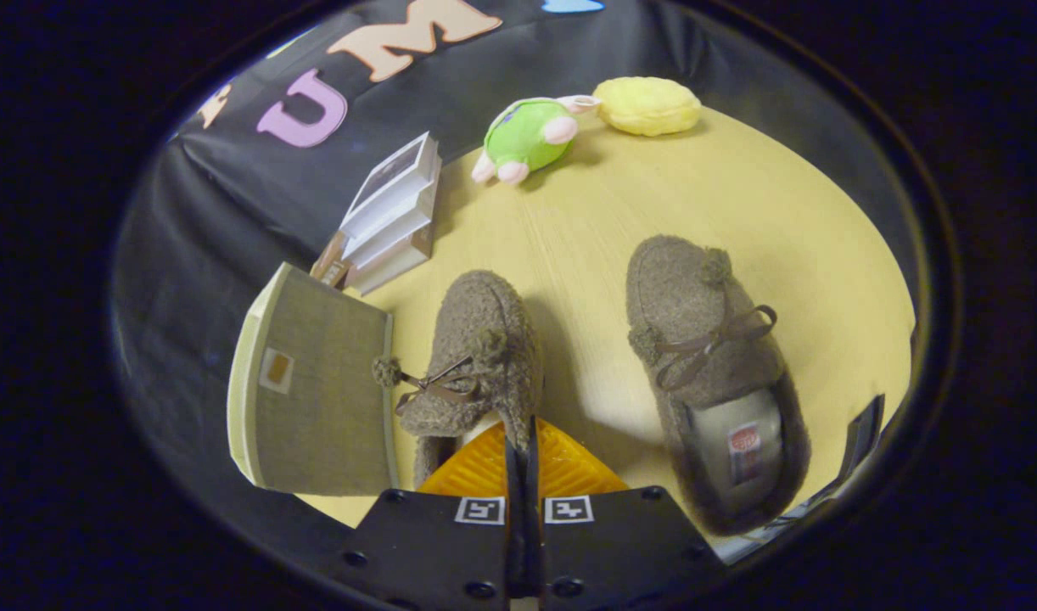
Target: Open the storage box then place both shoes into the box .Put the left shoe in first, then the right shoe, with the right side of both shoes facing outward in a uniform manner.
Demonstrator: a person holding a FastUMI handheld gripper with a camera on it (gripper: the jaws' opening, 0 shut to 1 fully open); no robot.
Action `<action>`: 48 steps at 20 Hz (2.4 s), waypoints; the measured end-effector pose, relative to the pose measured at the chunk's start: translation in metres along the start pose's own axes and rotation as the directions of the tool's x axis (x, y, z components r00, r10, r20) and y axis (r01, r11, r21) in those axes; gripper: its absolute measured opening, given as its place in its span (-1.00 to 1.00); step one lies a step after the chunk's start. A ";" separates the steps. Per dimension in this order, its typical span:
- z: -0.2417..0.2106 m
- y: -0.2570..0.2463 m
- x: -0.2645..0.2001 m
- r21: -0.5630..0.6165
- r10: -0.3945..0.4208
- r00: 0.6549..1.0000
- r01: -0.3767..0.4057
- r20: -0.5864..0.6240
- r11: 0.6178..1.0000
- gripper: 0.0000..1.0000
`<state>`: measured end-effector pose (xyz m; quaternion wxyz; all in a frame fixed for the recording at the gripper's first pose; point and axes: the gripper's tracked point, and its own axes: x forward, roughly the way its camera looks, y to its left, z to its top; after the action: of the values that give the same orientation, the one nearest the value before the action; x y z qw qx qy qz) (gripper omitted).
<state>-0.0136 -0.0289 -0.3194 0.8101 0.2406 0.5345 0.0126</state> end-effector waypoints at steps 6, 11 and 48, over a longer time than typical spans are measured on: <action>0.015 0.055 -0.033 0.104 0.080 0.996 -0.085 0.050 0.991 -0.93; 0.037 0.126 -0.059 0.076 0.143 0.985 -0.151 0.101 0.986 -0.93; -0.110 0.297 0.108 -0.362 -0.083 0.974 0.002 -0.210 0.932 -0.32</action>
<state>0.0068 0.3051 -0.3274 0.7758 0.0738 0.6153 0.1191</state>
